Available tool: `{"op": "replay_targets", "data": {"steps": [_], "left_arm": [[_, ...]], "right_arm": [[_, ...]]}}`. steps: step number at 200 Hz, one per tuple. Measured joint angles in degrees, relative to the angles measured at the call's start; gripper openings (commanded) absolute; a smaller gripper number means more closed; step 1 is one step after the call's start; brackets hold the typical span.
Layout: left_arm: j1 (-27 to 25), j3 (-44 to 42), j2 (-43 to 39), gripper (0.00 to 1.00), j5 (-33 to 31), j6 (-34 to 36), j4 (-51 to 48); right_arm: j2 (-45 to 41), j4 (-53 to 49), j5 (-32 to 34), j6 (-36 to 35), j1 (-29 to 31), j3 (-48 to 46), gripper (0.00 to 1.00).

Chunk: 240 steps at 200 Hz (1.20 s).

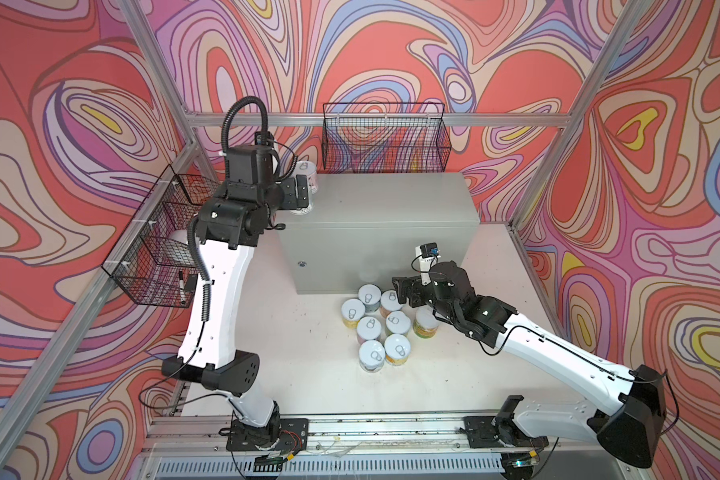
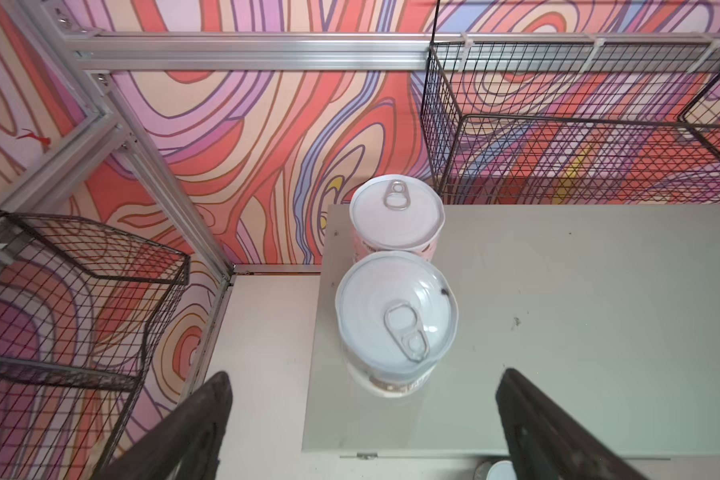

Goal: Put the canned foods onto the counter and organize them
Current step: 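Lower the left gripper to the cans while the right gripper nears the tall green can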

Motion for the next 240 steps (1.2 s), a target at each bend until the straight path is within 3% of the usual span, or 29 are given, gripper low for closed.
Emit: {"op": "replay_targets", "data": {"steps": [34,68,119,150,192,240], "left_arm": [[-1.03,-16.76,-15.45,1.0,-0.13,-2.08,3.04],[-6.62,-29.92,-27.56,1.0,-0.48,-5.14,5.16],[-19.02,-46.8,-33.33,1.0,-0.66,-6.86,8.81],[-21.4,-62.1,-38.8,1.0,-0.33,-7.89,11.61],[-21.68,-65.24,-42.05,1.0,-0.15,-10.58,11.47],[-26.1,-69.57,-46.84,1.0,-0.15,-11.85,11.32]], "right_arm": [[-0.04,-0.57,-1.84,0.02,0.0,0.0,0.94],[-0.04,-2.25,-4.04,0.72,0.48,0.04,0.93],[-0.04,-3.78,-3.26,2.21,5.03,0.0,0.93],[0.87,-4.13,-1.01,3.56,8.02,0.0,0.93],[4.79,-5.16,3.52,4.87,13.7,0.02,0.93],[7.54,-6.56,6.34,5.4,18.34,0.13,0.93]]}}
